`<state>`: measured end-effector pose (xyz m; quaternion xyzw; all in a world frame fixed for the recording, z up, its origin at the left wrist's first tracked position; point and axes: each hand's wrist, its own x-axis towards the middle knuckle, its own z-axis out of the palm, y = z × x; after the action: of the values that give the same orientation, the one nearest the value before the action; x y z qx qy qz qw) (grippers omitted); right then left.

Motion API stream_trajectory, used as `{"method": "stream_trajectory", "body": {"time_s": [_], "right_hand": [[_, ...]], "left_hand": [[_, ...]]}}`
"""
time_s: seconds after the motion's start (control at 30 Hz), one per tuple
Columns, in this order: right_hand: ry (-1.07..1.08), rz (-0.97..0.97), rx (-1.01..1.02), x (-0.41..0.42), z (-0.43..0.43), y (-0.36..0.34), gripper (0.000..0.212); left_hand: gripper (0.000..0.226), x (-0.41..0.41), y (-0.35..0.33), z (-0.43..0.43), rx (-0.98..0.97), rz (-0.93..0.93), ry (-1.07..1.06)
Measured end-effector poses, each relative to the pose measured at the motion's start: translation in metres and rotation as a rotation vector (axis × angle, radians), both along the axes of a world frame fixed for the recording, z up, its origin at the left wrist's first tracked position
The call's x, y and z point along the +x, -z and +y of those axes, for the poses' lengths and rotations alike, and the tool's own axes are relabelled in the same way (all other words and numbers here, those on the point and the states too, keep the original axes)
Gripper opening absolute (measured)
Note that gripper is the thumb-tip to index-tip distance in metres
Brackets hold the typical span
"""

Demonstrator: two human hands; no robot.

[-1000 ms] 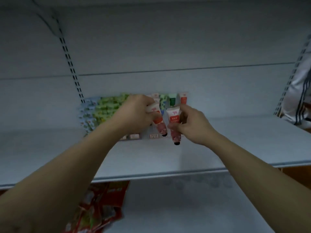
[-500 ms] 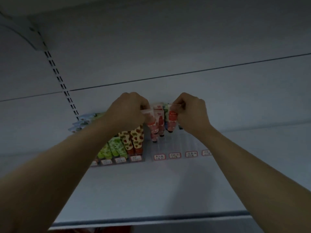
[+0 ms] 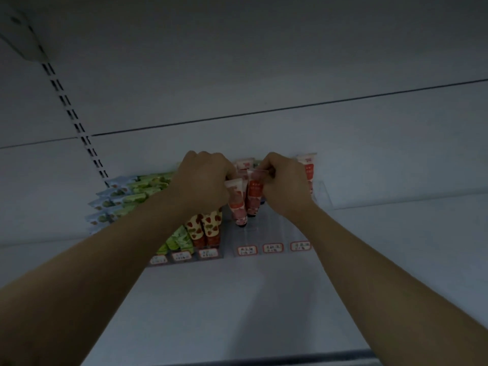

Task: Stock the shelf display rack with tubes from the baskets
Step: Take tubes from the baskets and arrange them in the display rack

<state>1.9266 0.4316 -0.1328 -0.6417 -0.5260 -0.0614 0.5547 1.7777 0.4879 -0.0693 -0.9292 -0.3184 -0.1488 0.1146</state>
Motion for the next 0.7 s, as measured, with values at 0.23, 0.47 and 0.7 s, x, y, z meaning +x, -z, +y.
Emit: {"method": "stream_trajectory", "body": {"time_s": [0.23, 0.47, 0.7], "right_hand": [[-0.041, -0.209, -0.088, 0.004, 0.001, -0.007, 0.01], [-0.015, -0.289, -0.087, 0.007, 0.007, -0.004, 0.006], [0.013, -0.329, -0.104, 0.004, 0.004, -0.008, 0.008]], "left_hand": [[0.036, -0.002, -0.006, 0.009, -0.06, 0.064, 0.09], [0.031, -0.003, 0.008, 0.004, 0.122, 0.099, 0.138], [0.018, 0.012, 0.009, -0.01, 0.256, 0.177, 0.092]]}}
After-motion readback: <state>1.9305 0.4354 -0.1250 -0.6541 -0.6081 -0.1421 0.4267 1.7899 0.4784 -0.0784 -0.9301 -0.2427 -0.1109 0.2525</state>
